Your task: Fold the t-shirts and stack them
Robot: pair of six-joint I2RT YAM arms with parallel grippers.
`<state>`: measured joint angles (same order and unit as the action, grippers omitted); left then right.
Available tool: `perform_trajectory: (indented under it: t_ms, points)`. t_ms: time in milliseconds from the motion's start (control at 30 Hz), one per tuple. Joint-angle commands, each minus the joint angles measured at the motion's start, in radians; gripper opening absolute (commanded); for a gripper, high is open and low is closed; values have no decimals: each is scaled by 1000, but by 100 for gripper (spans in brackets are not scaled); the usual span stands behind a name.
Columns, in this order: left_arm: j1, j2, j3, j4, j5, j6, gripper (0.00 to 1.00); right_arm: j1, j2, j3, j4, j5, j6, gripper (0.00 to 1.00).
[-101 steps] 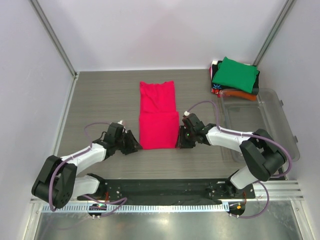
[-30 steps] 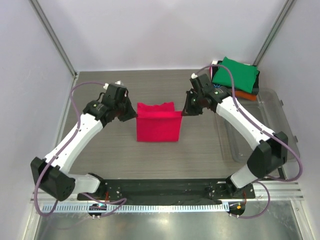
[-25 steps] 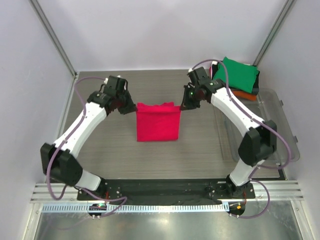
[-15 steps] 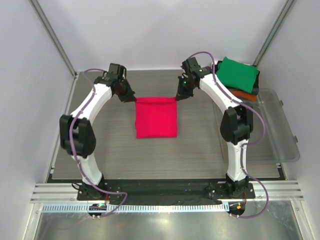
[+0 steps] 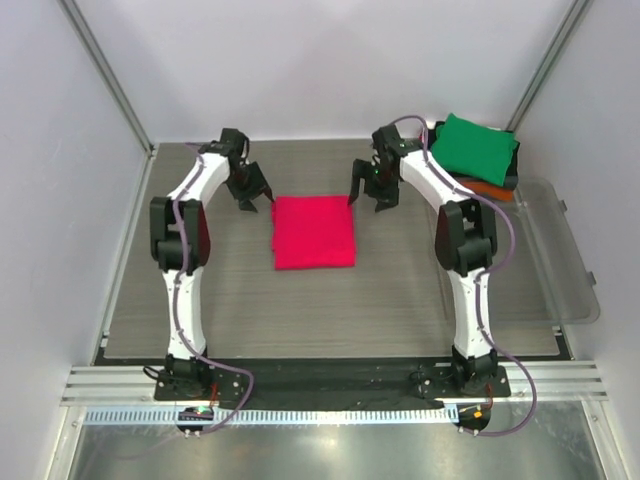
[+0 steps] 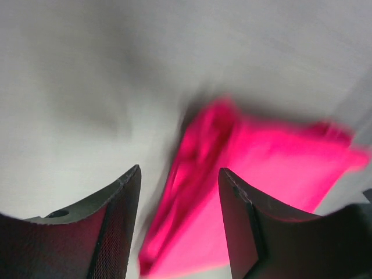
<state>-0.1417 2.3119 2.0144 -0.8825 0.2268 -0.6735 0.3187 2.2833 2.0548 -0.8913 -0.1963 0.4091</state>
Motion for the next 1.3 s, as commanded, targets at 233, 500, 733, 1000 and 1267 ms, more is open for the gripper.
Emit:
perform_trajectory:
  t_ms: [233,500,733,1000,1267]
  points:
    - [-131,-529,-522,169,-46,6,51,126,-469,-687,457,-202,108,69]
    - [-274,-540,-733,335,16,-24,47,137,-443,-884,600,-229,154,47]
    - [-286,-555,-876,360,-56,3,42,209,-518,-1035,638,-203,194,45]
    - [-286,-811,-818,71,-351,182,55,257,-668,-955,503,-65,125,99]
    - [-286,-1146,-945,-10,-388,259,79,39,-543,-768,448,-95,14,100]
